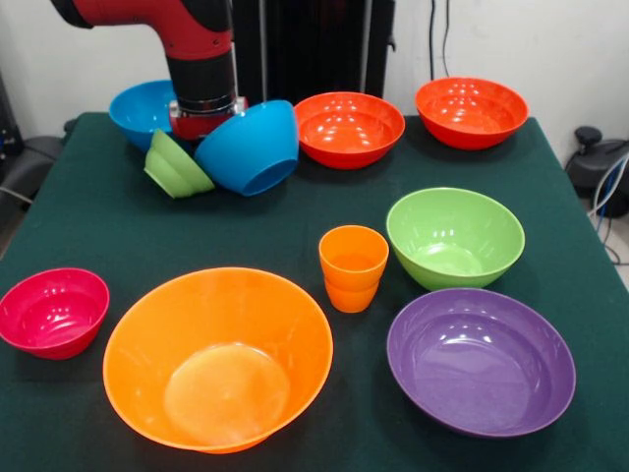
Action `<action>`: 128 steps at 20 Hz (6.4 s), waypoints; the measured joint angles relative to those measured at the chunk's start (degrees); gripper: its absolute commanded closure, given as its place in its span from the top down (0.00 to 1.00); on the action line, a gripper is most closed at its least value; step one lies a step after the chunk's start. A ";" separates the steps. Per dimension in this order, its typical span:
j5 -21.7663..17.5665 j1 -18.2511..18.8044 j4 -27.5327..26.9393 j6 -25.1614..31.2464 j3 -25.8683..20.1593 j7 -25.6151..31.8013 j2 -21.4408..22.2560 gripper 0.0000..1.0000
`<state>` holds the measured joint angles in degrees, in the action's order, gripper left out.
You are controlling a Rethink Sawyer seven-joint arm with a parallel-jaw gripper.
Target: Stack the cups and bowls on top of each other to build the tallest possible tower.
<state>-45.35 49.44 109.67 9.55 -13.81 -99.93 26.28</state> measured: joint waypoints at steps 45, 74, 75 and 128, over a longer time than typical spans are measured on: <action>10.42 7.83 -4.76 29.05 -9.70 0.00 16.98 0.00; 16.03 16.13 -3.03 33.82 -20.95 0.00 5.07 0.00; 15.76 16.18 -3.72 33.82 -21.03 0.00 2.42 0.00; 14.67 20.09 -9.58 49.87 -36.54 4.51 6.21 0.00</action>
<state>-30.69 69.53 100.09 59.42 -50.35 -95.42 32.49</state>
